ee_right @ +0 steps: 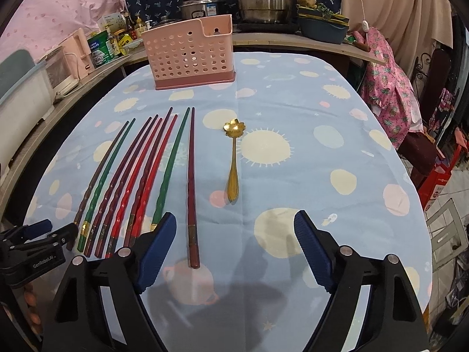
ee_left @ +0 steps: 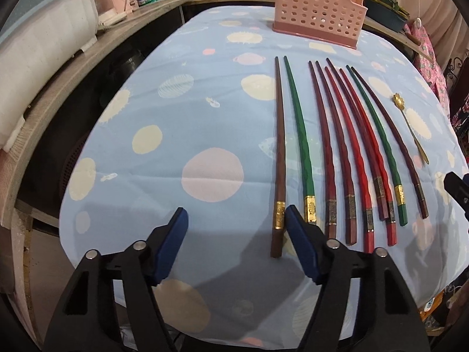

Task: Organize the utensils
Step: 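Grasp the brown chopstick with the left tool while the right tool grasps the gold spoon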

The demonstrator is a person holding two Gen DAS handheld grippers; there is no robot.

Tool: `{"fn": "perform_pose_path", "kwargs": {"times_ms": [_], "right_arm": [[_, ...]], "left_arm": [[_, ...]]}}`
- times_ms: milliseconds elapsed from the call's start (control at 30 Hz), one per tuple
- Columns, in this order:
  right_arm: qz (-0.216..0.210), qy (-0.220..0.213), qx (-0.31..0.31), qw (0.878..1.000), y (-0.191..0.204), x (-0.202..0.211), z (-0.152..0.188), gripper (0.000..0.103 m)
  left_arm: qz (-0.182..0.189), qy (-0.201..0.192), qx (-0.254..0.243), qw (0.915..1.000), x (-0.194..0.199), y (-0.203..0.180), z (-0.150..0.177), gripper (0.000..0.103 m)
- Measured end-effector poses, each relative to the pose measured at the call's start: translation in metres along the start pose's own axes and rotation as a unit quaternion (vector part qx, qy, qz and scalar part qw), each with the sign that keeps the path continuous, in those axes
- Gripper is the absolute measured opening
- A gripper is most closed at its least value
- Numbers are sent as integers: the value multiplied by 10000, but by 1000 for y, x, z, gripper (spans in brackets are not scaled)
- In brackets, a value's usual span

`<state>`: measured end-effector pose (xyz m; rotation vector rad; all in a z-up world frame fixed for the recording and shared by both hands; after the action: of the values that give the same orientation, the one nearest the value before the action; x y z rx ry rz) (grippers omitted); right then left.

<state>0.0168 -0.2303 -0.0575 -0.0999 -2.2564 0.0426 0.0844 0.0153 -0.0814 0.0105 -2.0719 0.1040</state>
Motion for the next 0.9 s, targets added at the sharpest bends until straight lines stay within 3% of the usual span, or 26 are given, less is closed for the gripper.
{"fn": "perform_pose_path", "kwargs": {"times_ms": [167, 333, 567, 733, 900], "right_arm": [[-111, 76, -105, 9999, -5, -14, -7, 66], [-295, 210, -305, 9989, -11, -34, -14, 48], [-667, 410, -598, 9951, -18, -57, -18, 19], [-789, 393, -665, 9939, -20, -60, -19, 11], [-793, 327, -634, 9943, -21, -56, -20, 10]], "left_arm": [[43, 11, -47, 10000, 2, -1, 2, 51], [25, 20, 0, 10000, 2, 2, -1, 36], [14, 48, 25, 10000, 1, 4, -4, 32], [-35, 37, 7, 10000, 0, 3, -3, 32], [-19, 67, 46, 10000, 0, 4, -4, 28]]}}
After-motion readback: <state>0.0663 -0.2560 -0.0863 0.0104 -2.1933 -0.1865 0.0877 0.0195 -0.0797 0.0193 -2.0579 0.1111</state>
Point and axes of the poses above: each gripper's, at about its wrist camera, not at the fingertips, and x roughly against the way its jaws point, y to its left, z to its underside, the point moved 2 cm from there along -x, roughly the way its jaws point, and after that the axes turned 13 degrees about x, right-handed, at the moved point
